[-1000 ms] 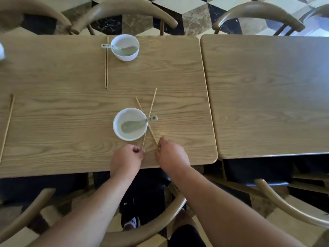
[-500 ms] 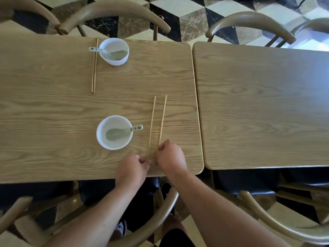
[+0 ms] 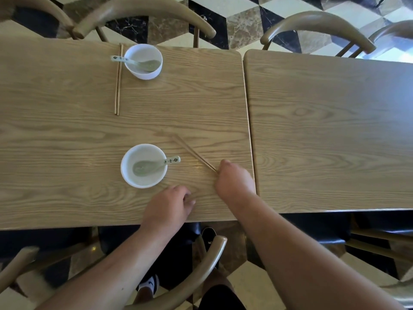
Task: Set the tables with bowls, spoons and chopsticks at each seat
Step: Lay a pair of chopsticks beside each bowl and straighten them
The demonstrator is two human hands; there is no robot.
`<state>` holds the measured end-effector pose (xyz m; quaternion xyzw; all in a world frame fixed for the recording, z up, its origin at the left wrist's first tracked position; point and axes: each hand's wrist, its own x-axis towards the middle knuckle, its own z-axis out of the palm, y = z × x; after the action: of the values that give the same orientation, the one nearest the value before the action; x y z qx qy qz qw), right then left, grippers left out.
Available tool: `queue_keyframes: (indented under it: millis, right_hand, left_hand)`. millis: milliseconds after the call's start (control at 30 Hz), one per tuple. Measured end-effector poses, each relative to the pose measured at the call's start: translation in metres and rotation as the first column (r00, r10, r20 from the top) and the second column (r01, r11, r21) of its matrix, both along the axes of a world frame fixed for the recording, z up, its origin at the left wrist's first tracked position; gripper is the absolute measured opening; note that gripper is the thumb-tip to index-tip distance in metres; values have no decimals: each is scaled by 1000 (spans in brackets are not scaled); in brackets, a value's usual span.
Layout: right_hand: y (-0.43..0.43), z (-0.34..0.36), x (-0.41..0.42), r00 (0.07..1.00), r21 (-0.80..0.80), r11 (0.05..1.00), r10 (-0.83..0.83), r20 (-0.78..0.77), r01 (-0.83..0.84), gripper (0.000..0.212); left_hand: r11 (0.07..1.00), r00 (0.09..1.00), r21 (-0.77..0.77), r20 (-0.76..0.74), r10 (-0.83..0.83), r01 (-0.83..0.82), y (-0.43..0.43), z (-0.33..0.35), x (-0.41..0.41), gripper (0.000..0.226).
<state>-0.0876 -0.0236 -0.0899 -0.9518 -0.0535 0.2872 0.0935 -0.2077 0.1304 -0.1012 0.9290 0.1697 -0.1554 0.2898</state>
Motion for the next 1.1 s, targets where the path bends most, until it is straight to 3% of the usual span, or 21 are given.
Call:
queue_keyframes:
  millis: [100,200,333,467,600,767,900,1100]
  right_hand:
    - [-32,7,15,994,-90,990,112,-6,-112,30]
    - [-43,8,21,965,-103,960,261,5,-259,32]
    - [-15,2,20,936,-10,939,343,84,-343,25]
    - [29,-6,-1,988,218,966,120,98,-139,23]
    - [43,-13,-40,998,343,937,-59,-27,64,14]
    - [37,-24,-70,968,328,918,-166,-187,221,17]
    - [45,-31,-76,929,328,898,-188,-317,294,12]
    - [59,-36,-69,920,335,883,-218,-326,328,8]
  left_hand:
    - [995,992,47,95,-87,83,-8,2,7,38]
    - [988,991,89,32,-129,126,-15,-1,14,52]
    - [994,997,89,-45,-60,64,-15,-8,10,25]
    - [987,981,42,-107,160,-156,0,-14,-2,23]
    - [929,932,-97,-115,345,-356,13,-17,-8,22]
    - [881,901,-192,-148,409,-432,22,-20,-26,19]
    - [908,924,-208,-207,322,-363,24,-22,-34,11]
    - [887,913,-233,-198,358,-399,27,-26,-25,3]
